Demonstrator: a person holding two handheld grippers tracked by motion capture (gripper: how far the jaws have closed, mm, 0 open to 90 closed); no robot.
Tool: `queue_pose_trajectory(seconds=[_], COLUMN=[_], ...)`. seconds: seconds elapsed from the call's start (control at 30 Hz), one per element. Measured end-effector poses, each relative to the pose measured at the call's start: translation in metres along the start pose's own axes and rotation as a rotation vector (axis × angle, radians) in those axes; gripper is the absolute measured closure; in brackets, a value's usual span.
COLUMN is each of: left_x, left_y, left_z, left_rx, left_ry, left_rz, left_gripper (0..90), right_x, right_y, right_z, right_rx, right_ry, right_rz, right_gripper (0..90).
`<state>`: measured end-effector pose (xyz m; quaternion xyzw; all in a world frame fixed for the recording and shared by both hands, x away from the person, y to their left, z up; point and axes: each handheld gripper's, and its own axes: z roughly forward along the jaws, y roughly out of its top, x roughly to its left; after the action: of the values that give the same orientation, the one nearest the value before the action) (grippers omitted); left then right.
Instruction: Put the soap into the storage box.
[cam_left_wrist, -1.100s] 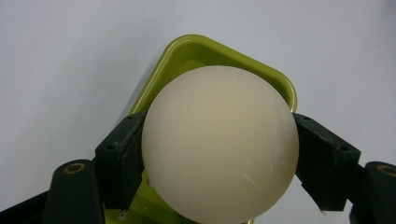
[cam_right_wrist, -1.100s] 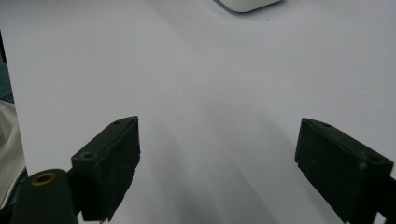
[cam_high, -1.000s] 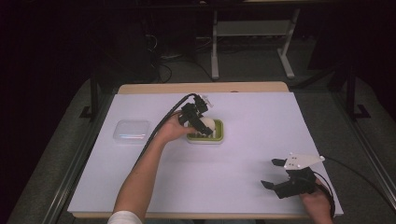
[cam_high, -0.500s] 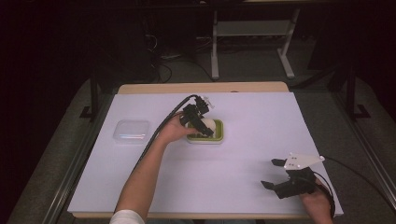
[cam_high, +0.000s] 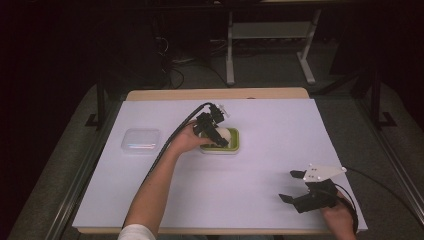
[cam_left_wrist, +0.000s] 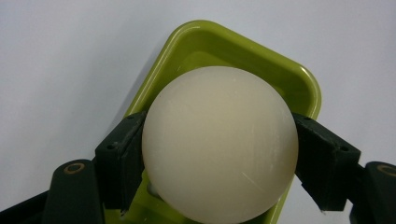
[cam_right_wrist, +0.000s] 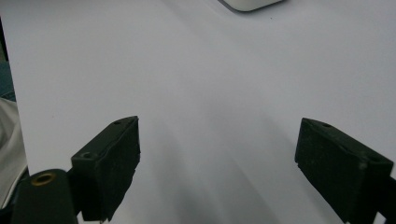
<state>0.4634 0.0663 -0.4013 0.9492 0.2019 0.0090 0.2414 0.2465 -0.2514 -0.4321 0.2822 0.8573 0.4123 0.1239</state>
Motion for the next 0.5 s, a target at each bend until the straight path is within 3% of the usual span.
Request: queue_pose_trajectory(seconds=[0.5], left_x=[0.0003], left_y=[-0.0001], left_z=[0.0004], left_rx=[0.0], left_ry=[0.0], left_rz=[-0.005], left_gripper=[25.1], right_x=[0.0], right_y=[0.0], right_z=[-0.0001], right_rx=[0.001], right_ry=[-0.001], right_rz=[0.001], right_gripper=[13.3])
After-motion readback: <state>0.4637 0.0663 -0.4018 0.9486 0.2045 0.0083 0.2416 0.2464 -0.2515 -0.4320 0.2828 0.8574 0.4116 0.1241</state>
